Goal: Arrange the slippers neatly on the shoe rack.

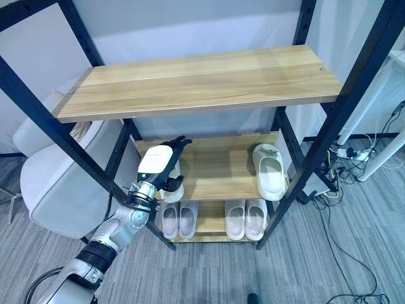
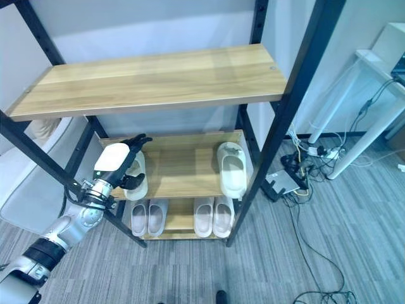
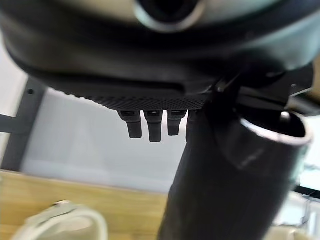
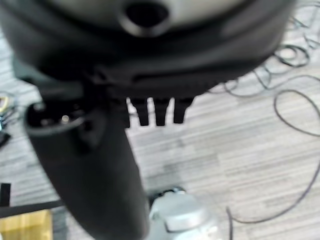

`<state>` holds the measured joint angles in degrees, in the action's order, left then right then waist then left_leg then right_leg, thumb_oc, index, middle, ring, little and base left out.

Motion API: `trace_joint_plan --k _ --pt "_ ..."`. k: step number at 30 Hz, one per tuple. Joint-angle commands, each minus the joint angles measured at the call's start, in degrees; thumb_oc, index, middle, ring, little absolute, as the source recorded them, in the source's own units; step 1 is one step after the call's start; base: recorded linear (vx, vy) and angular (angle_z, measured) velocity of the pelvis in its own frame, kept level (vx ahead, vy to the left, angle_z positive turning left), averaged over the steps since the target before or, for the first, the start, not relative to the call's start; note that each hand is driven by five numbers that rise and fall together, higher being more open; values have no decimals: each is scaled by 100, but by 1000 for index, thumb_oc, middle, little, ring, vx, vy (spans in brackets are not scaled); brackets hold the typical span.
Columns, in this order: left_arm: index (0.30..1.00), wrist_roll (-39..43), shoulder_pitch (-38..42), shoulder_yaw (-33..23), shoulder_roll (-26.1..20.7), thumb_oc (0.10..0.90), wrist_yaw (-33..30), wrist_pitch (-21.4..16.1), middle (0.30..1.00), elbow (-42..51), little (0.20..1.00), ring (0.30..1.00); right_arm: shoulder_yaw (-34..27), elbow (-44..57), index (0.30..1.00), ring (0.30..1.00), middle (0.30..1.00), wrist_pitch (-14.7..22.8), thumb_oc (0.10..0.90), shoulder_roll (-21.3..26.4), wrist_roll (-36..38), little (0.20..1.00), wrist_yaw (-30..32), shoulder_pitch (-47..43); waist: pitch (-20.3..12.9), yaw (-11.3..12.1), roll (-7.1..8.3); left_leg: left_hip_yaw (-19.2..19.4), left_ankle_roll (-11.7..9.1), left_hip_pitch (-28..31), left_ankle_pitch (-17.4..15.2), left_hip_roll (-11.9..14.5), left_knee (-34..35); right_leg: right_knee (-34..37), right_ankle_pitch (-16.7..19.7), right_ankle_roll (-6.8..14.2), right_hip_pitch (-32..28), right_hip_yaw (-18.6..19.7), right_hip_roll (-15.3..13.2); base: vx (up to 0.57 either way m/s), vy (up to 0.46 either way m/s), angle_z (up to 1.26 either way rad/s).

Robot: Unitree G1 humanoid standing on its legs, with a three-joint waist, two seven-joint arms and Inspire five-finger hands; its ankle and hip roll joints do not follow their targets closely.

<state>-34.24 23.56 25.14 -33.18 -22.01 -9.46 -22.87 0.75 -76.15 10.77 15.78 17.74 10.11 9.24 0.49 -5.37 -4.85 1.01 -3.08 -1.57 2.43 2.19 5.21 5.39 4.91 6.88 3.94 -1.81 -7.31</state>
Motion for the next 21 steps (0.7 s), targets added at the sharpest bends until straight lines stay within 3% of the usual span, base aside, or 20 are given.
trace_joint_plan --k 1,17,21 --pt "900 -135 1363 -377 -214 800 -673 58 900 -189 900 900 63 -159 900 900 900 79 800 240 -92 900 108 -58 -70 53 191 -81 108 -191 -324 -382 -21 -39 -317 330 8 -12 -38 0 0 0" --pt "900 -15 2016 -89 25 800 -945 356 900 -1071 900 900 170 -104 900 900 900 86 800 371 -121 900 210 -389 -1 42 286 -80 128 -691 -202 -425 -21 -39 -155 338 471 13 -92 -5 15 0" --pt "900 -302 2194 81 -8 800 -962 467 900 -1252 900 900 291 -107 900 900 900 203 800 448 -165 900 294 -474 28 96 311 -119 138 -754 -189 -447 -21 -39 -145 338 508 -2 -93 0 0 0"
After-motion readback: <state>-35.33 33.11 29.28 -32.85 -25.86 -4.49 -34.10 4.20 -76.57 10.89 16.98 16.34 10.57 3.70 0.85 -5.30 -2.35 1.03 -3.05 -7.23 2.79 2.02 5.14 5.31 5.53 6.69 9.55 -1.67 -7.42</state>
